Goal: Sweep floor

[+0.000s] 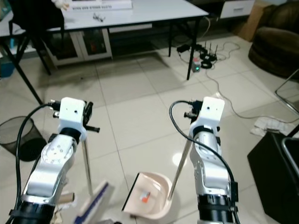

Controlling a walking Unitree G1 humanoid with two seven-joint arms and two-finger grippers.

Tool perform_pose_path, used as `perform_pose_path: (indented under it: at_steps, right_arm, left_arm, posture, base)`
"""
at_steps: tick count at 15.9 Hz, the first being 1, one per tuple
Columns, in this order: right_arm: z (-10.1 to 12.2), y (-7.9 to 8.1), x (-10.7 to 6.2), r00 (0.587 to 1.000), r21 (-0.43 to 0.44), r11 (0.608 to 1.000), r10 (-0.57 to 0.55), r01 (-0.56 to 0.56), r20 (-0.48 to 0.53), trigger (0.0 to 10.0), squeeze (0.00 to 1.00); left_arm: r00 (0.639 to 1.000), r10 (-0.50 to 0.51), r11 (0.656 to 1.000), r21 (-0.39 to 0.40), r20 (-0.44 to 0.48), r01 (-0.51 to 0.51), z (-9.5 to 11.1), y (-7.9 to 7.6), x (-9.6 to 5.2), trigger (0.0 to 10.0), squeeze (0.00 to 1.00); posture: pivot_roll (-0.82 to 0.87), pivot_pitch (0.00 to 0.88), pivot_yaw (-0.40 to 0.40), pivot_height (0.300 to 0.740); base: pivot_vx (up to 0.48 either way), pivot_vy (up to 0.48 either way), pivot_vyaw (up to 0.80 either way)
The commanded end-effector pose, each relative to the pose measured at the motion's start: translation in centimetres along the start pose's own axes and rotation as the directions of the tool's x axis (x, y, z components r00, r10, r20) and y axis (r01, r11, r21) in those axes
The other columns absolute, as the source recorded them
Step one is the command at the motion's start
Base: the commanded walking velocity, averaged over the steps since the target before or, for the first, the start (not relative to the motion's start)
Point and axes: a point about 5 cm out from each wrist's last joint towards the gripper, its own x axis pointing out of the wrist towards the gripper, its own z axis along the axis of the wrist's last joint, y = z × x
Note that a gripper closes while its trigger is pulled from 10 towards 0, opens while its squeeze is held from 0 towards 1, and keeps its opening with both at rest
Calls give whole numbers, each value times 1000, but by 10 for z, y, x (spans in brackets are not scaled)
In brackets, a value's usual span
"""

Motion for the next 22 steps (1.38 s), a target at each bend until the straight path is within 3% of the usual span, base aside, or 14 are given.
perform_pose_path:
  at_steps: [1, 7, 16, 22]
  right_arm:
    - [9, 2, -2, 1000, 26, 1000, 3, -4, 28, 10000, 0]
    - [12, 10, -2, 998, 19, 998, 56, -57, 37, 10000, 0]
    - [21, 1, -3, 992, -85, 996, 5, 6, 123, 10000, 0]
    - [23, 5, -2, 993, -31, 999, 20, -17, 115, 10000, 0]
  left_arm:
    - [999, 13, 1000, 23, 32, -13, 8, 5, -2, 10000, 0]
    - [999, 11, 1000, 18, 48, -11, 11, 6, -3, 10000, 0]
    - [998, 2, 1000, 25, 64, -3, 15, 5, -4, 10000, 0]
    - [997, 0, 1000, 25, 71, -2, 16, 4, -5, 10000, 0]
  posture:
    - [-26, 38, 38, 740]
    - [-26, 42, 30, 740]
    - [-32, 24, 29, 740]
    - [-33, 21, 25, 740]
  base:
    - [0, 0, 0]
    - [0, 0, 0]
    - [0, 0, 0]
    - [-130, 0, 0]
